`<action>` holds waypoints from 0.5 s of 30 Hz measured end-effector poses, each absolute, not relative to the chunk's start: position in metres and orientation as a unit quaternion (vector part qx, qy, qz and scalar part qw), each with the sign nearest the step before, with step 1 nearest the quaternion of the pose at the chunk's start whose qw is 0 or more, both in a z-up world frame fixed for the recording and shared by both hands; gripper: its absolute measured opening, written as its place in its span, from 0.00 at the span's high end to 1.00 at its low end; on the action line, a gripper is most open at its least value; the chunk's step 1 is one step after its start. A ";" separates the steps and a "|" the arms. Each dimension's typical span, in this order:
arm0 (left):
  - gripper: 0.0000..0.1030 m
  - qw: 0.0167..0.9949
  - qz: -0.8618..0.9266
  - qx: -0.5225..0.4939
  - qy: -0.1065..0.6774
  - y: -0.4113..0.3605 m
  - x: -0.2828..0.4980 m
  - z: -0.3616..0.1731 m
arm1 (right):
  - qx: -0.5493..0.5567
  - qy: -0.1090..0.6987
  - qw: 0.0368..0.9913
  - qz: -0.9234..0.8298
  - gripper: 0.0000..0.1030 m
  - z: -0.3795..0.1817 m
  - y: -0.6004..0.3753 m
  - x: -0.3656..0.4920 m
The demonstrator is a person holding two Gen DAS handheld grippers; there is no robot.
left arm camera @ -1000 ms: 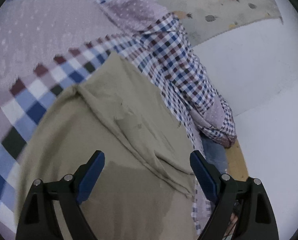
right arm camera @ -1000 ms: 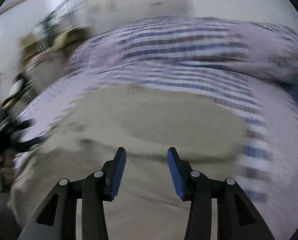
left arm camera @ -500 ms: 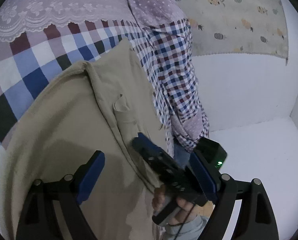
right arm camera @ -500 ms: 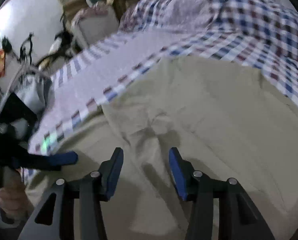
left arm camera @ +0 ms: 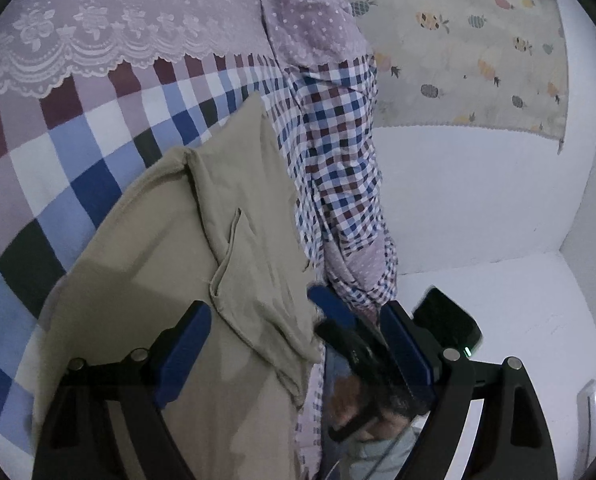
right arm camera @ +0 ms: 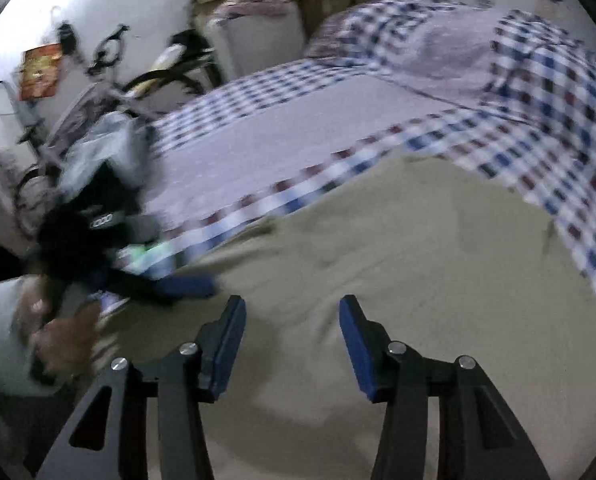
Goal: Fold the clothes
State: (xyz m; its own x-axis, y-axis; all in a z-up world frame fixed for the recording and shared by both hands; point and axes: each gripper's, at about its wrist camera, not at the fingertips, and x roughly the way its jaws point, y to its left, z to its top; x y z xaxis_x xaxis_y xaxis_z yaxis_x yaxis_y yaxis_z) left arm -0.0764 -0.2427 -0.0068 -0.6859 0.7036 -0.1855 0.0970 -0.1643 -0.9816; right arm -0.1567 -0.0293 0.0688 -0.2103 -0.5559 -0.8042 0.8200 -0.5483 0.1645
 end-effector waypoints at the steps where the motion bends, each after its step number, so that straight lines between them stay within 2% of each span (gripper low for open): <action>1: 0.13 0.221 0.686 -0.327 -0.611 -0.244 -0.077 -0.007 | 0.442 0.163 0.437 -0.766 0.50 0.064 -0.036 -0.165; 12: 0.13 0.226 0.652 -0.307 -0.655 -0.260 -0.075 -0.016 | 0.490 0.245 0.390 -0.740 0.52 0.007 -0.089 -0.214; 14: 0.13 0.226 0.649 -0.306 -0.659 -0.260 -0.076 -0.018 | 0.488 0.246 0.392 -0.740 0.63 0.006 -0.089 -0.214; 15: 0.13 0.226 0.647 -0.305 -0.662 -0.261 -0.076 -0.019 | 0.483 0.250 0.389 -0.743 0.89 0.008 -0.090 -0.213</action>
